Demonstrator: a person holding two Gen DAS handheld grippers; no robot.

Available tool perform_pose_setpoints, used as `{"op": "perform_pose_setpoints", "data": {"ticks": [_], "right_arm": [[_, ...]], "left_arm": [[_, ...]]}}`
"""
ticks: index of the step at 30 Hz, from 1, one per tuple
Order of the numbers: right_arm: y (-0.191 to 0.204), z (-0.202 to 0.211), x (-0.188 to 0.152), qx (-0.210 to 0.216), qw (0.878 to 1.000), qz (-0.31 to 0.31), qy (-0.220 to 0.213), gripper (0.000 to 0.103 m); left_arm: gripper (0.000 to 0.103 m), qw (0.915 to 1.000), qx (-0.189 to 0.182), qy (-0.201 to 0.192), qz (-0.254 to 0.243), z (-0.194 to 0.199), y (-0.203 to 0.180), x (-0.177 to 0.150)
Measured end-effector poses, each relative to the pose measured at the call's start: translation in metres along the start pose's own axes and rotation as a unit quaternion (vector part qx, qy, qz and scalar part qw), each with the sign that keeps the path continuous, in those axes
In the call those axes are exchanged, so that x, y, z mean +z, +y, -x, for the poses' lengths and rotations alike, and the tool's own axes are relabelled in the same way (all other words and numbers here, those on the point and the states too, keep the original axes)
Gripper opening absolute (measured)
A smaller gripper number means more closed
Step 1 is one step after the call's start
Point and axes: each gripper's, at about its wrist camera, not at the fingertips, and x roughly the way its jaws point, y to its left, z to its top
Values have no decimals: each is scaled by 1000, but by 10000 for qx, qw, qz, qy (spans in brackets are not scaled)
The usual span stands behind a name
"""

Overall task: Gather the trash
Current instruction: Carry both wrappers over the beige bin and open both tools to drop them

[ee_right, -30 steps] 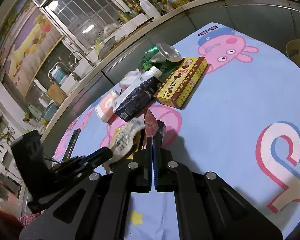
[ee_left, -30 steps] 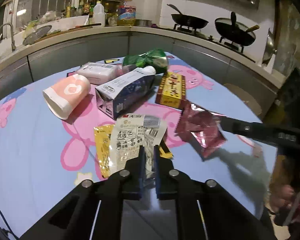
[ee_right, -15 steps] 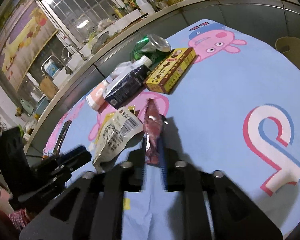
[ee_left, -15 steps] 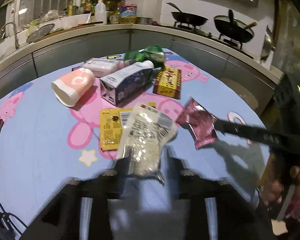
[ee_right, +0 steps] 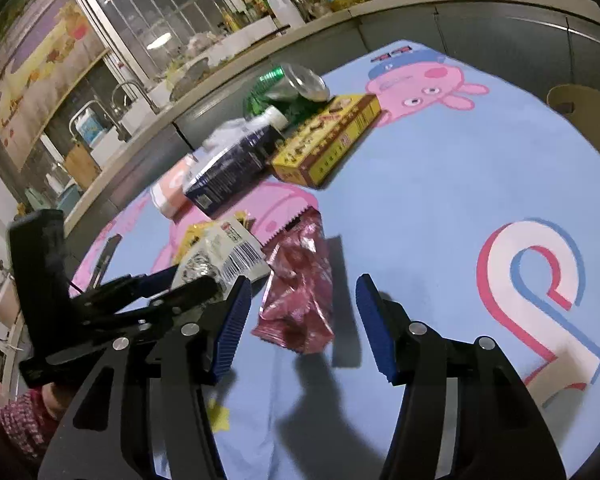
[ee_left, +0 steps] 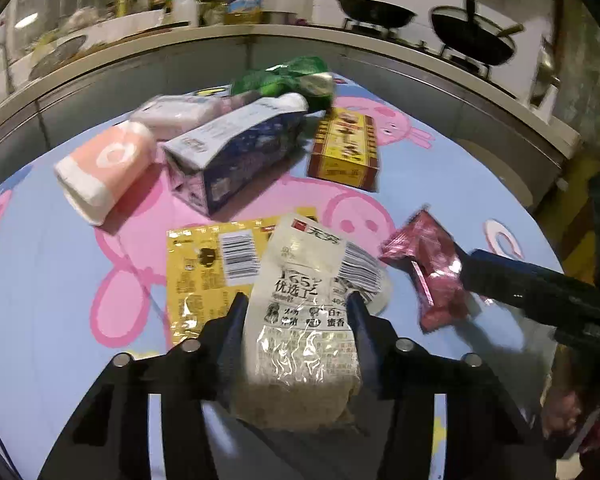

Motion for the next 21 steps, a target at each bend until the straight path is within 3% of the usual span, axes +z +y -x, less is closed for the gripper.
{"op": "perform_pose_setpoints", "data": {"ticks": [3, 5, 11, 14, 21], "right_arm": [[3, -6, -5, 65, 9999, 107, 111, 42], [8, -10, -8, 90, 9993, 288, 209, 14], [5, 7, -5, 178, 9995, 252, -115, 4], [-9, 22, 1, 137, 9992, 47, -381, 3], [-67, 46, 2, -94, 9963, -621, -580, 3]], "left_arm": [[47, 9999, -4, -64, -114, 8, -5, -3], [47, 9999, -61, -114, -77, 18, -6, -5], [47, 9990, -357, -219, 162, 38, -10, 5], [47, 9978, -595, -250, 179, 43, -23, 16], [47, 9884, -1478, 80, 340, 16, -72, 53]]}}
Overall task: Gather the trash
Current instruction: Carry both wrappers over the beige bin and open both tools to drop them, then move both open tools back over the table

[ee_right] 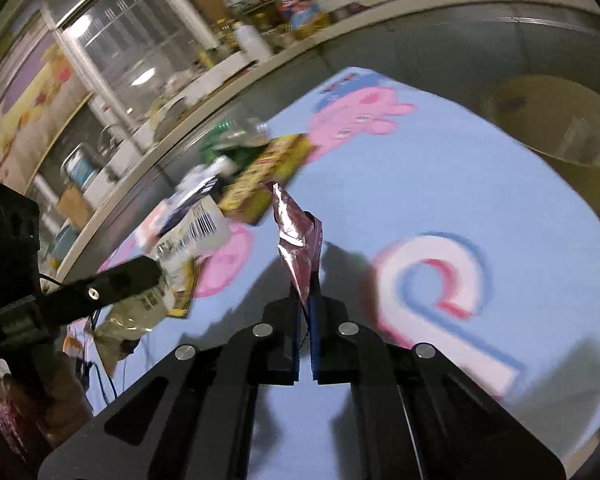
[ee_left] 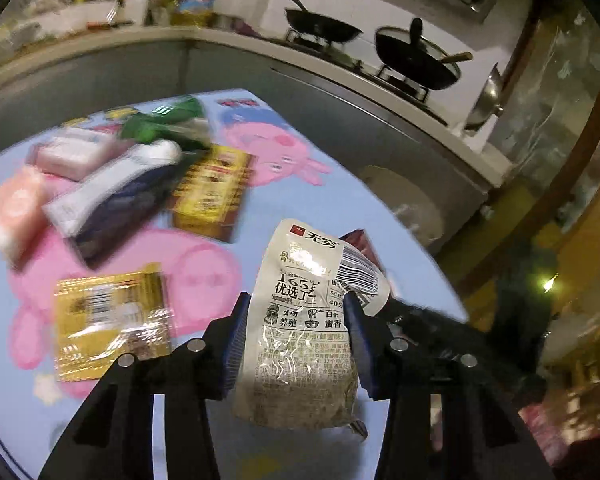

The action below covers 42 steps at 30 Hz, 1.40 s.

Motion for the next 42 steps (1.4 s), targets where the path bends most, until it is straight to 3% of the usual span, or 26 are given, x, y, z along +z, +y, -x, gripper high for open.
{"op": "perform_pose_setpoints", "data": {"ticks": [5, 11, 16, 22, 23, 25, 26, 27, 28, 29, 36, 39, 42], "right_arm": [[-59, 32, 19, -162, 9962, -691, -496, 3], [-144, 68, 60, -636, 9798, -1441, -1228, 3], [-198, 58, 85, -885, 9694, -1942, -1217, 4], [-231, 33, 94, -838, 9641, -2330, -963, 7], [-233, 32, 94, -819, 9645, -2340, -908, 9], [-236, 26, 96, -777, 9657, -2349, -783, 15], [-235, 24, 97, -794, 9661, -2341, -746, 25], [-233, 25, 96, -786, 9665, -2319, -770, 32], [-232, 27, 96, -777, 9670, -2283, -823, 49], [-229, 31, 97, -809, 9670, -2228, -937, 59], [-194, 70, 85, -1037, 9583, -1978, -1780, 59], [-162, 88, 77, -1265, 9546, -1625, -2151, 60], [-130, 101, 76, -1458, 9504, -1267, -2438, 75]], "left_arm": [[47, 9989, -369, 240, -141, -52, -48, 28], [47, 9959, -783, 435, -135, -123, -100, 70], [47, 9934, -892, 726, -35, -192, -128, 108], [50, 9936, -735, 859, -20, -238, -140, 131], [52, 9938, -694, 865, -18, -242, -141, 132], [72, 9944, -575, 888, 48, -251, -141, 134], [79, 9948, -514, 871, 104, -253, -140, 135], [79, 9951, -481, 848, 180, -254, -138, 136], [79, 9948, -497, 862, 214, -254, -137, 136], [79, 9943, -539, 877, 262, -251, -136, 135], [79, 9973, -589, 393, 182, -187, -120, 119], [79, 9997, -223, 52, -96, -151, -111, 100], [79, 9988, 279, -141, -367, -123, -101, 78]]}}
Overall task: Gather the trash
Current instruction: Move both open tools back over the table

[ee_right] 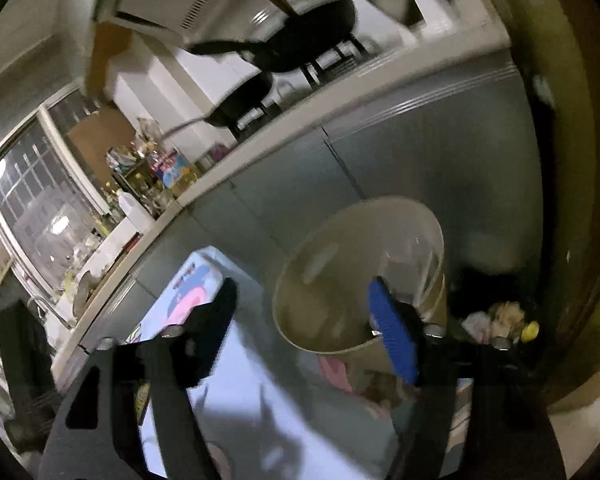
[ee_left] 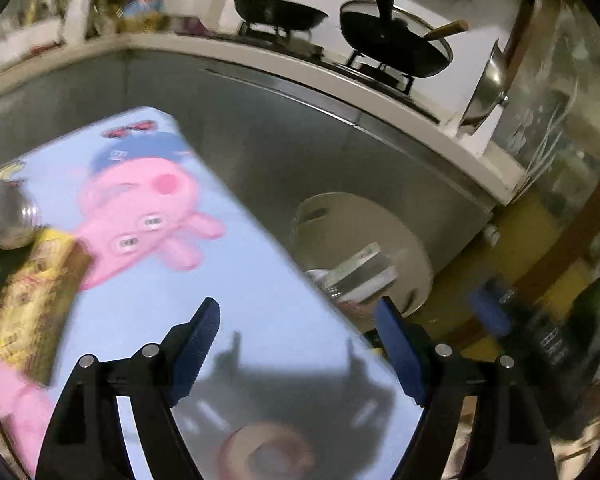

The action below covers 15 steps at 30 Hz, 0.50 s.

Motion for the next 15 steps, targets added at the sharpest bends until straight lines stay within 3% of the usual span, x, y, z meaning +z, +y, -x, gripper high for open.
{"op": "perform_pose_setpoints", "data": {"ticks": [6, 15], "right_arm": [[63, 37, -1, 390, 9960, 706, -388, 87], [134, 35, -40, 1193, 9868, 1037, 356, 86]], "left_arm": [[80, 9977, 643, -208, -27, 48, 30, -32], [82, 9901, 1339, -419, 62, 106, 67, -59]]}}
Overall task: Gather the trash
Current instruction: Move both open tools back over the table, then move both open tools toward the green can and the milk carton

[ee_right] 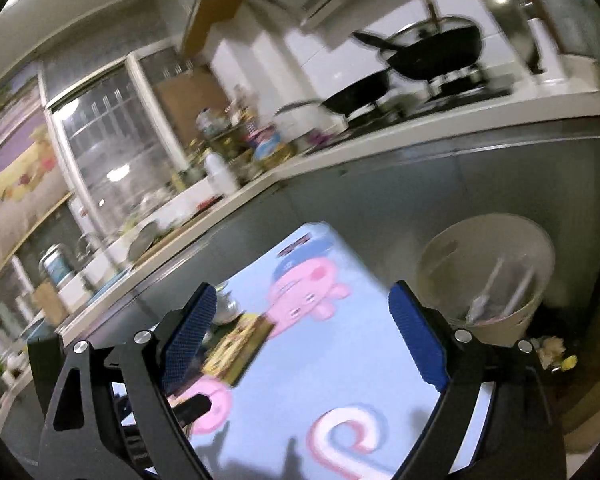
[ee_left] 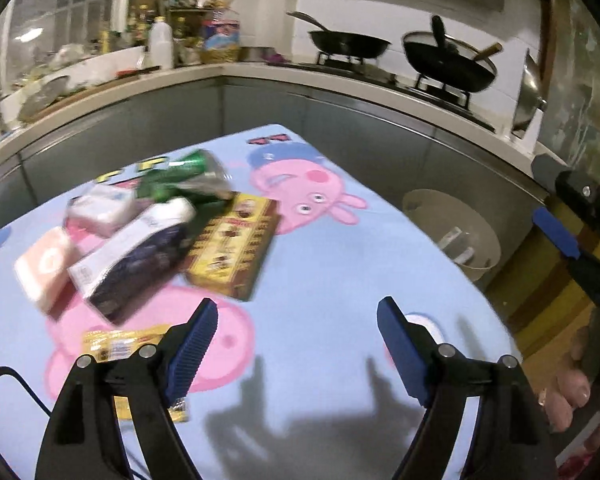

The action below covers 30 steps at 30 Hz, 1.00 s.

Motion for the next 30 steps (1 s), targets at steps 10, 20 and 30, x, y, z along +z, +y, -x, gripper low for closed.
{"op": "perform_pose_setpoints", "data": {"ticks": [10, 20, 30], "right_arm": [[69, -35, -39, 681, 9918, 265, 1050, 74], [107, -64, -75, 763, 9823, 604, 1602, 74], [127, -68, -110, 821, 9720, 744, 2074, 73]], "left_arm": [[82, 9981, 422, -44, 439, 23, 69, -23], [82, 9913, 1005, 121, 844, 32, 135, -54], [82, 9843, 1482, -7, 963, 58, 173, -75]]}}
